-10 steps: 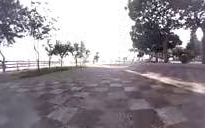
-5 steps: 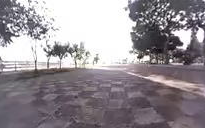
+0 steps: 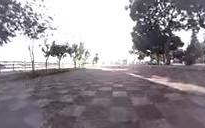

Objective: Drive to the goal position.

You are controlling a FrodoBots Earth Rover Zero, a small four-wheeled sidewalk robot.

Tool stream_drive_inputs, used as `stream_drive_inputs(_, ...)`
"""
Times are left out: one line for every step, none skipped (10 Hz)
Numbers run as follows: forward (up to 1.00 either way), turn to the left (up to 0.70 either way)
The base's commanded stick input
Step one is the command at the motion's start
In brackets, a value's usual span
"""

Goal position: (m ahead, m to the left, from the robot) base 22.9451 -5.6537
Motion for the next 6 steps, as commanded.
stream_drive_inputs(0.7, 0.0)
stream_drive_inputs(0.7, 0.0)
stream_drive_inputs(0.7, 0.0)
stream_drive_inputs(0.7, 0.0)
stream_drive_inputs(0.7, 0.0)
stream_drive_inputs(0.7, 0.0)
